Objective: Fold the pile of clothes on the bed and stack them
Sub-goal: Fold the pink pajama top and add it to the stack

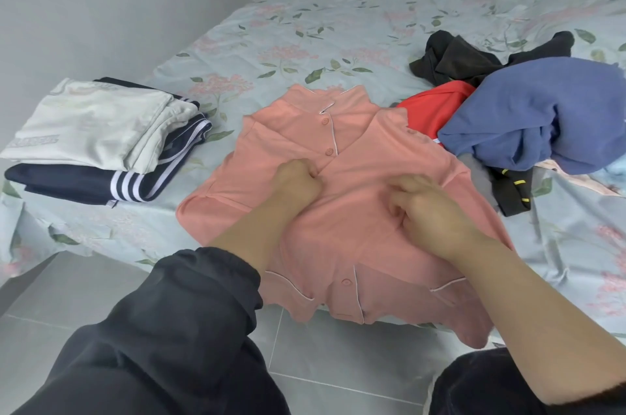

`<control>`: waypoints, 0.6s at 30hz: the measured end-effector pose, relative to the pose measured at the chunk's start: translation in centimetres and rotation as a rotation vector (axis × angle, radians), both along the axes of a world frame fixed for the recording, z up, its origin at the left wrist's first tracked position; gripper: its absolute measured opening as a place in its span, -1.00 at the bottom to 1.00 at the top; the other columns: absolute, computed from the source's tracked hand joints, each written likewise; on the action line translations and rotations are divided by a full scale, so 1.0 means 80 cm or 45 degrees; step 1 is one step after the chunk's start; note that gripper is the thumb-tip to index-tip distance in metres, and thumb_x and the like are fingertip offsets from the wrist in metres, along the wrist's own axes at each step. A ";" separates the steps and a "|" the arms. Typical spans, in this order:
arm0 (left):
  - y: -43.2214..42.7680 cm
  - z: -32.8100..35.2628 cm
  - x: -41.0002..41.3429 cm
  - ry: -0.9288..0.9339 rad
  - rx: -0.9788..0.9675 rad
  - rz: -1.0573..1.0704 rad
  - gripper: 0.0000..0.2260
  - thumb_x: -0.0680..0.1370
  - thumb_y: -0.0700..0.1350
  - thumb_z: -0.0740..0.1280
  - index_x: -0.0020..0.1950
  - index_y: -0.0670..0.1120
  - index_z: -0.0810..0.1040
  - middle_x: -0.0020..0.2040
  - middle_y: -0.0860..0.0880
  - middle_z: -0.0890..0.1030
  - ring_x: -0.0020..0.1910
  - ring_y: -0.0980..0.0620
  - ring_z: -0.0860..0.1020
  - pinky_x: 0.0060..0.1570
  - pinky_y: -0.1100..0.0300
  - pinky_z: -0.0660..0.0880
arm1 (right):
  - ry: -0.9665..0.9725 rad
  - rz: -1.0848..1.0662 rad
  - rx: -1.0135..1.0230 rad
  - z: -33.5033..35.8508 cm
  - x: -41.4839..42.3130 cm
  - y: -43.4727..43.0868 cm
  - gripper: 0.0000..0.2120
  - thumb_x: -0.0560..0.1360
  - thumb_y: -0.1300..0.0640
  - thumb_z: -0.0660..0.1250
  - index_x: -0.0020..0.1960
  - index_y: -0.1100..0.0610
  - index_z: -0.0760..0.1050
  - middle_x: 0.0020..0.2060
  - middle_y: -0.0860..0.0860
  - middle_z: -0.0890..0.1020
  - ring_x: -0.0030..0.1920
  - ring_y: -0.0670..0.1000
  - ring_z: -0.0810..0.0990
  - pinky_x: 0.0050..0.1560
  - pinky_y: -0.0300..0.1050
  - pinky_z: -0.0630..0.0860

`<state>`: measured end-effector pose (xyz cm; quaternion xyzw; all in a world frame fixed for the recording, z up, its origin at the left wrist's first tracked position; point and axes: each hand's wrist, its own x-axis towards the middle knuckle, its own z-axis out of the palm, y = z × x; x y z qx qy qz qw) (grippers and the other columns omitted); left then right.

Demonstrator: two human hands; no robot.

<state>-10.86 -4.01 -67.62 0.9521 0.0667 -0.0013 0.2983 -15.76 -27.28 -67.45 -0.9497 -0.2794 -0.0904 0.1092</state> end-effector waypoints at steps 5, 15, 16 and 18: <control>0.006 0.002 0.010 -0.034 0.146 0.067 -0.86 0.53 -0.12 0.30 0.00 -0.15 0.57 0.13 -0.14 0.59 0.16 -0.18 0.50 0.10 0.08 0.44 | 0.153 0.006 0.070 0.007 0.004 -0.012 -0.84 0.17 0.47 0.30 -0.39 0.24 0.50 -0.06 0.16 0.62 -0.03 0.21 0.53 0.04 -0.03 0.41; -0.041 -0.011 -0.018 -0.332 0.599 -0.501 -0.53 0.63 0.00 0.08 0.52 -0.09 0.18 0.53 -0.06 0.17 0.51 -0.05 0.08 0.41 0.01 0.06 | 0.189 -0.119 0.368 0.003 0.015 -0.003 -0.66 0.54 0.29 0.19 0.29 0.18 0.49 0.28 0.10 0.53 0.32 0.10 0.43 0.31 -0.24 0.19; -0.043 -0.016 -0.022 -0.231 0.627 -0.564 -0.51 0.64 0.04 0.03 0.55 -0.06 0.09 0.57 -0.02 0.05 0.54 -0.03 -0.03 0.45 -0.02 -0.02 | 0.234 -0.113 0.255 -0.004 0.019 -0.003 -0.64 0.60 0.20 0.15 0.39 0.15 0.40 0.37 0.09 0.44 0.41 0.08 0.33 0.39 -0.17 0.09; -0.040 -0.021 -0.022 -0.085 0.658 -0.590 -0.49 0.64 0.11 -0.02 0.57 0.02 -0.01 0.58 0.04 -0.10 0.55 -0.01 -0.17 0.48 -0.08 -0.10 | 0.313 -0.270 0.004 -0.012 0.033 -0.017 -0.58 0.64 0.04 0.06 0.49 0.07 0.24 0.50 0.01 0.22 0.51 0.00 0.11 0.48 0.01 -0.09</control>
